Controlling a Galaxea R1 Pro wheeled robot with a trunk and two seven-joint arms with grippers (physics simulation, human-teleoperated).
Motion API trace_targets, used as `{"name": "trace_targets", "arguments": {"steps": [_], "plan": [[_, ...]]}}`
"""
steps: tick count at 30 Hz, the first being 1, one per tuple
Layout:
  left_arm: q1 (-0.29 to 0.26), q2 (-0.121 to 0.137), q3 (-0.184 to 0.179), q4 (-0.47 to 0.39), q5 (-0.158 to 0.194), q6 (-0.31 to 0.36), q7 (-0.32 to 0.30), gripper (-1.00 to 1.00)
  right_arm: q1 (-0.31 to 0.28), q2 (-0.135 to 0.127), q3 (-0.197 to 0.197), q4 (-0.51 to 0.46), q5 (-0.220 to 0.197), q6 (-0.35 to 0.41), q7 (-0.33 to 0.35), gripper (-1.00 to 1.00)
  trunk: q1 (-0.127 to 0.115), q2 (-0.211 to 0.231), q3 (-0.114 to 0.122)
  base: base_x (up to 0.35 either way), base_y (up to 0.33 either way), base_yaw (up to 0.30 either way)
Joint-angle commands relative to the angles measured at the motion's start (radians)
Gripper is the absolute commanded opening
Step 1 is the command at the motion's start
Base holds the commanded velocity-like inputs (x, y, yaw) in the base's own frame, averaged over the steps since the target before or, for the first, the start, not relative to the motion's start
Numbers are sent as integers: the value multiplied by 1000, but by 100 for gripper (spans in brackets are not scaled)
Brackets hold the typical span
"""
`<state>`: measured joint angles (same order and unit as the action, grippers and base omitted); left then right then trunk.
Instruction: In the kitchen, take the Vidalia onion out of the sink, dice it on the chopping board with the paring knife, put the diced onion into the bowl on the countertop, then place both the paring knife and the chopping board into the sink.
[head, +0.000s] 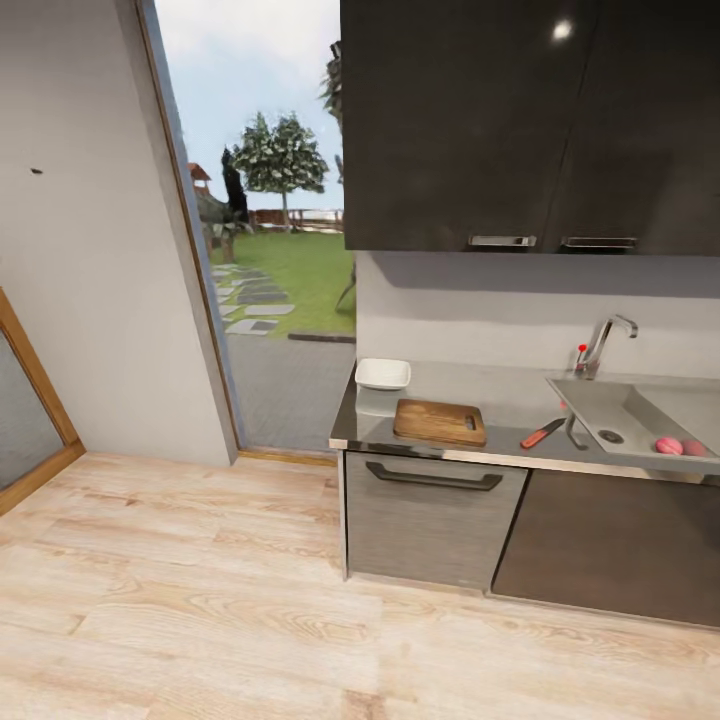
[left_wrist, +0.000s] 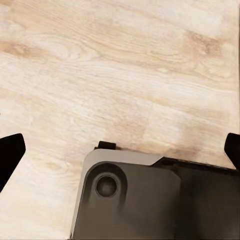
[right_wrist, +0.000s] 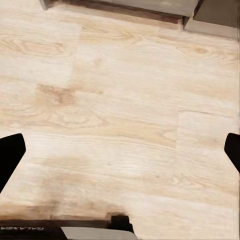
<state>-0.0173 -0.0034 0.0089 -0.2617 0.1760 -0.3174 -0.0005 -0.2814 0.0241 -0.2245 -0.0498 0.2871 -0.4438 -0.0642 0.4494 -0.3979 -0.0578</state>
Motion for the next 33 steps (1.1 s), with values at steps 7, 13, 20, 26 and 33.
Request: {"name": "trace_targets", "arguments": {"steps": [7, 13, 20, 26, 33], "plan": [[-2, 21, 0, -64, 4, -8, -2, 100, 1, -1, -8, -162, 7, 51, -6, 100, 1, -2, -2, 0, 0, 0], [-3, 34, -1, -75, 4, -12, -7, 100, 1, 4, -9, -210, 4, 98, -3, 100, 1, -2, -2, 0, 0, 0], [-1, 37, -4, -102, 5, -28, -7, 100, 1, 6, -7, -207, 3, 54, -1, 100, 1, -2, -2, 0, 0, 0], [1, 37, -6, -295, 5, -90, 0, 100, 1, 7, -4, -202, 3, 36, 0, 100, 1, -2, -2, 0, 0, 0], [134, 41, -7, -806, 4, 68, 2, 100, 1, 7, -4, -200, 3, 37, 0, 100, 1, -2, -2, 0, 0, 0]]}}
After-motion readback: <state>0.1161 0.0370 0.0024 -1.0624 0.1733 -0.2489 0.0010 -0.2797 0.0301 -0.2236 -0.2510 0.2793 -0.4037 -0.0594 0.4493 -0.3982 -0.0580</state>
